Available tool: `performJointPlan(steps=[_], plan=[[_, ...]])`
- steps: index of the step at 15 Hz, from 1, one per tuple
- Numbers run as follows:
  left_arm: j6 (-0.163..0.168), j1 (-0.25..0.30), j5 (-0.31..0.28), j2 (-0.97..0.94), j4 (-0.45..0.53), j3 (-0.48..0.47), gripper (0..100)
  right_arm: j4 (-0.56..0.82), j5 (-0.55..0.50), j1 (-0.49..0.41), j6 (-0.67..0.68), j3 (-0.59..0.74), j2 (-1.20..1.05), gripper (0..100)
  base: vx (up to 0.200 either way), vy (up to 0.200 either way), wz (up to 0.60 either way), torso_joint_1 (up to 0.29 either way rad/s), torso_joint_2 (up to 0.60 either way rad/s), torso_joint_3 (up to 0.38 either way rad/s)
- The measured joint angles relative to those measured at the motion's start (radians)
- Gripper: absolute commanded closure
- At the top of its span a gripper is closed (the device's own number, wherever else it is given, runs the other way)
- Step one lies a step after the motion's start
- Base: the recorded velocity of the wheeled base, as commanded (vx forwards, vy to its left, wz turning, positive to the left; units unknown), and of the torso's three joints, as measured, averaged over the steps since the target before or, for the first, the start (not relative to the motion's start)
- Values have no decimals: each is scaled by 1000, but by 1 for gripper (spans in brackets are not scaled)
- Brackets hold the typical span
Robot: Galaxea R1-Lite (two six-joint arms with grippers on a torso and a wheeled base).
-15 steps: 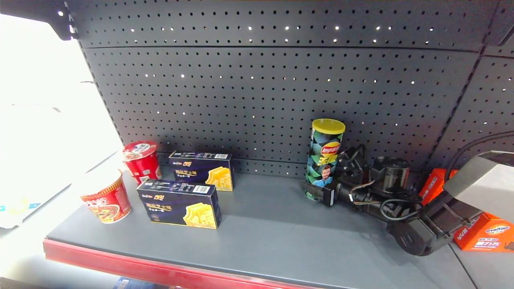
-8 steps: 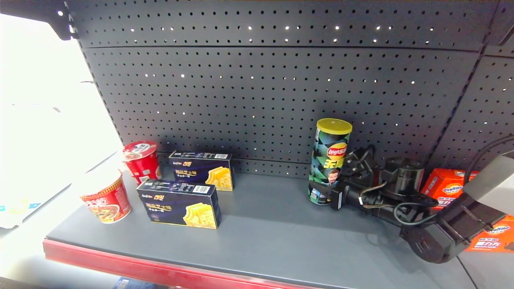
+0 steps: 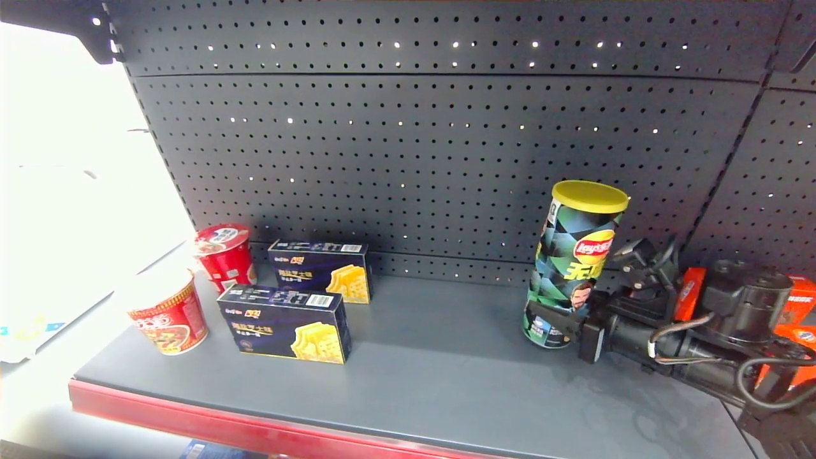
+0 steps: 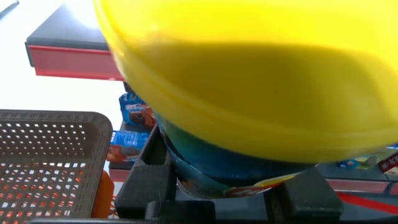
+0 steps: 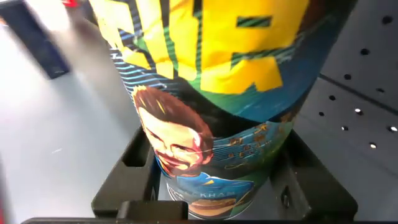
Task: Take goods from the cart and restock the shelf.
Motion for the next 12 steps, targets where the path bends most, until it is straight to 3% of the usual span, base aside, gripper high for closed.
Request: performJointPlan(steps=[7,12], plan=[[-14,0,2,0,0,0,100,36,0,107,0,202,-248,100,0,0,0,0,0,0],[-22,0,1,0,0,0,100,39,3,127,0,295,-298,100,0,0,0,0,0,0]])
